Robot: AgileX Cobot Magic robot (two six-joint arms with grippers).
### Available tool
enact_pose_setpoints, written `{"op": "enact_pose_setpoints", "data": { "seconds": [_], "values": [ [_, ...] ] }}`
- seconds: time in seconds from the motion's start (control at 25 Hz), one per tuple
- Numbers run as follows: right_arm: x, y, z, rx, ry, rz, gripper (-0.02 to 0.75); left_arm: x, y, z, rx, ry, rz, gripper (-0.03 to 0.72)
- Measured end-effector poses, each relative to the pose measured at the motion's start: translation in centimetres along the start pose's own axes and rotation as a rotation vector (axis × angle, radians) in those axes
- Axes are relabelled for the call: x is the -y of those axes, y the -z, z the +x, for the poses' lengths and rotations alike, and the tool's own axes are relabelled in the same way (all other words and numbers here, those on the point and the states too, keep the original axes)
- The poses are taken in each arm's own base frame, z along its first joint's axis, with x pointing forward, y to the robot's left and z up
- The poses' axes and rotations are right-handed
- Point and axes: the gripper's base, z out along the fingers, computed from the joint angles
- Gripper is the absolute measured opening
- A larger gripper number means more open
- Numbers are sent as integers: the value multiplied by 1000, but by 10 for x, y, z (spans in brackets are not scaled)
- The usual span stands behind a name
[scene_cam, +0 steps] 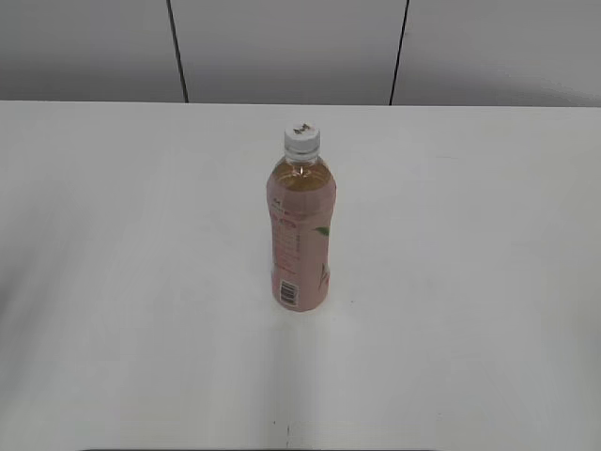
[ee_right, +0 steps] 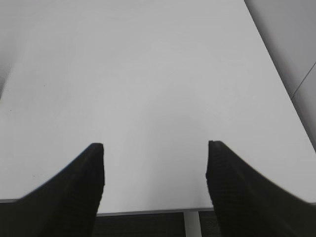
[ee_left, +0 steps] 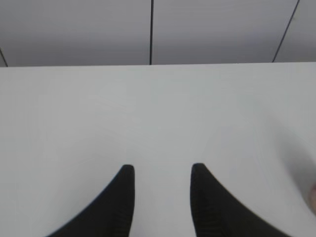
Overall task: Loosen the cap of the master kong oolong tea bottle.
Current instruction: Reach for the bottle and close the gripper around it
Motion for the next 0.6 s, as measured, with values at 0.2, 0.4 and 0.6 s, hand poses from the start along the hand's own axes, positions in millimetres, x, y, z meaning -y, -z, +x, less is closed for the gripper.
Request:
{"op": "enact_pose_setpoints", "data": {
  "seconds": [0.2, 0.4, 0.6],
  "values": [
    [0, 0, 0, 0, 0, 0, 491, -6, -25, 17, -59, 13, -41, 244],
    [0, 0, 0, 0, 0, 0, 491, -8, -32, 19, -79, 36, -50, 244],
    [0, 0, 0, 0, 0, 0, 491, 1, -33, 19, -78, 15, 5, 244]
  ]
}}
